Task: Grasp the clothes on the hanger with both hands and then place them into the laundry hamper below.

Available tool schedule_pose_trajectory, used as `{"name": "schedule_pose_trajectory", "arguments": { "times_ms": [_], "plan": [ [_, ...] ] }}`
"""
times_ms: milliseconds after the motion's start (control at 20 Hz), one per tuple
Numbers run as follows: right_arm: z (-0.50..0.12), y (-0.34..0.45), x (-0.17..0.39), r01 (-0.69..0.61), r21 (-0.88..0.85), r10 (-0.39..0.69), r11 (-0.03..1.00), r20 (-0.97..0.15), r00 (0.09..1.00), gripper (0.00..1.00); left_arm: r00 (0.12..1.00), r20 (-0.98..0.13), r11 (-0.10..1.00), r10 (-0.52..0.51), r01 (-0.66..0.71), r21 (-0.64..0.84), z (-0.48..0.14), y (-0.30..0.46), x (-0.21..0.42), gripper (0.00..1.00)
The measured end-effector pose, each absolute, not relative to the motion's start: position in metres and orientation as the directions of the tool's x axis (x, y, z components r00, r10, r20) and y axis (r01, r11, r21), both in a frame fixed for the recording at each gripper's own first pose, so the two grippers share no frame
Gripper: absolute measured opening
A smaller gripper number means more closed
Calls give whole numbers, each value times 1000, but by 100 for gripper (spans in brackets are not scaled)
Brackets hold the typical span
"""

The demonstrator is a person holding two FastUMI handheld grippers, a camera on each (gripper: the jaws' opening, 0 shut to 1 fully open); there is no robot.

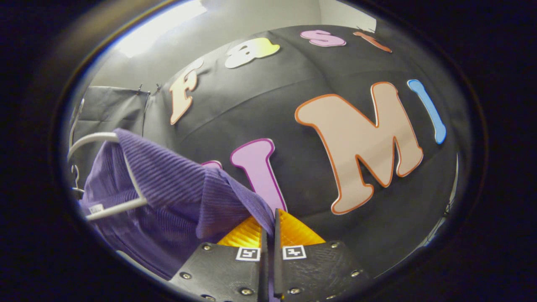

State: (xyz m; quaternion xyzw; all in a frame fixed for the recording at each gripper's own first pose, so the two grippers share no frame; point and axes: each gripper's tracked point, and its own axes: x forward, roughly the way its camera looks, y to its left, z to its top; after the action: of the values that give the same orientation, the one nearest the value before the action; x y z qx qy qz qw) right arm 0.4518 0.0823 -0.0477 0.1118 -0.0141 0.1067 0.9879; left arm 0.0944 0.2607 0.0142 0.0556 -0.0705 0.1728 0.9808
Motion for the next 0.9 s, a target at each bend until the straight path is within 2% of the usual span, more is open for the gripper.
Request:
{"name": "schedule_pose_trajectory", "arguments": {
  "times_ms": [50,350,500,600,700,900],
  "plan": [
    [-58,87,449,-222,227,218,948,41,975,5,937,150,943,315,-327,61,6,253,95,0],
    [-91,103,420,-218,146,211,965,62,975,5,962,101,964,253,-259,61,-49,203,99,0],
    [-115,106,414,-222,153,224,963,4,975,5,963,108,963,249,-257,75,-62,190,100,2],
    [-115,93,411,-193,141,191,971,31,981,5,960,110,960,257,-266,82,-66,186,95,0],
    [-104,94,404,-215,136,207,967,67,976,5,959,101,959,264,-272,78,-72,188,93,0],
    [-68,83,396,-205,149,178,967,180,967,5,948,168,961,272,-276,5,-40,195,78,0]
  ]
}}
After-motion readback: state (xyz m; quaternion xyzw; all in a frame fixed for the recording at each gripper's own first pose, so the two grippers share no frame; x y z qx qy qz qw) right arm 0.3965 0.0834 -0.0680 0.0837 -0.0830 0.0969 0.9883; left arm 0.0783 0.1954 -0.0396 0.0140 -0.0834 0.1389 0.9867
